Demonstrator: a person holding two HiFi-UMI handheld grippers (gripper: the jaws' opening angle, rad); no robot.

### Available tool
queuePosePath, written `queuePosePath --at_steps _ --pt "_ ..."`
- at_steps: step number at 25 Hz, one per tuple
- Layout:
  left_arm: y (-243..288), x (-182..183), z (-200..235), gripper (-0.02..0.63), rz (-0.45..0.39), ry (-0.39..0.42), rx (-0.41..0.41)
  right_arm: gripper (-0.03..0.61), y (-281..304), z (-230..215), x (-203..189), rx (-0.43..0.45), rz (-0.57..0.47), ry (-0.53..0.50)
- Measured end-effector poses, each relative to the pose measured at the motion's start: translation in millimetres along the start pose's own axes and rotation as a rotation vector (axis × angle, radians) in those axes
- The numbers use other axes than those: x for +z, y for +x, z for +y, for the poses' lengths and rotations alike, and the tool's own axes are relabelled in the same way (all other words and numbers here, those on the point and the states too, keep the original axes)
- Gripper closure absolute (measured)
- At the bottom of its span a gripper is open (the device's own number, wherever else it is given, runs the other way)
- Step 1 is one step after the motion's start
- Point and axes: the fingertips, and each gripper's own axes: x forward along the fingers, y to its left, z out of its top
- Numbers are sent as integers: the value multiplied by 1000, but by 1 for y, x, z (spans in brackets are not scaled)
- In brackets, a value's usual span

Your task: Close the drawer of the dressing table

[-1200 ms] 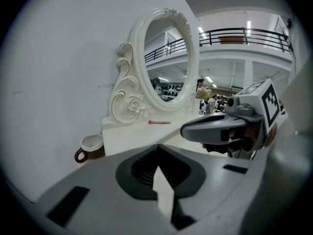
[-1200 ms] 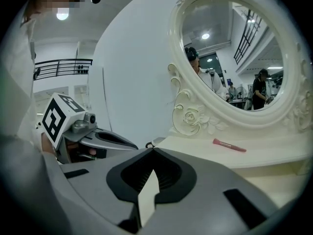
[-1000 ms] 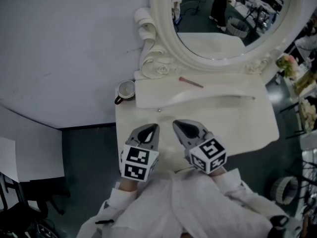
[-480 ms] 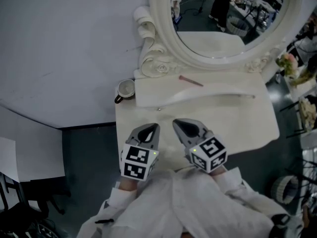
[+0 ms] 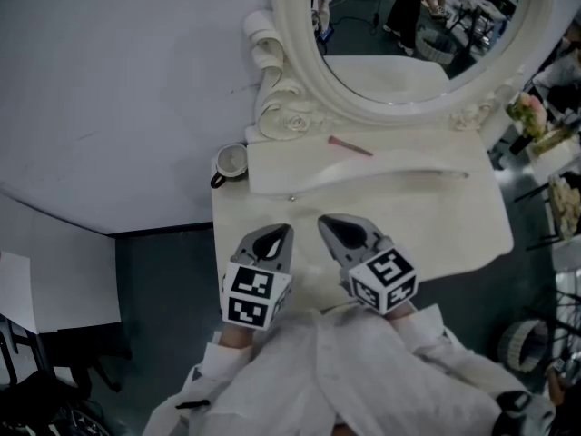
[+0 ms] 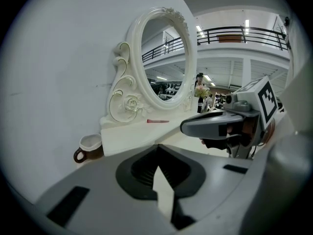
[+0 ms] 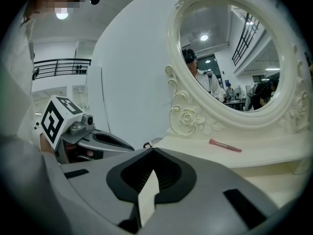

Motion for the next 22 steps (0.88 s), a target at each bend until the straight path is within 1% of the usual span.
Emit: queuePosePath --at_steps 9,16,19,22 --pt "1 -2 -4 607 -1 -27 -8 572 -3 -7 -2 -18 3 8" --pt "2 1 -4 607 -14 -30 -10 571 -2 -5 -2 -2 4 -5" --pt "1 -2 -5 607 -4 -34 -11 572 -1 -3 -4 2 9 -11" --pt "-1 -7 -8 607 26 -40 -19 571 -2 -2 -7 -5 19 -4"
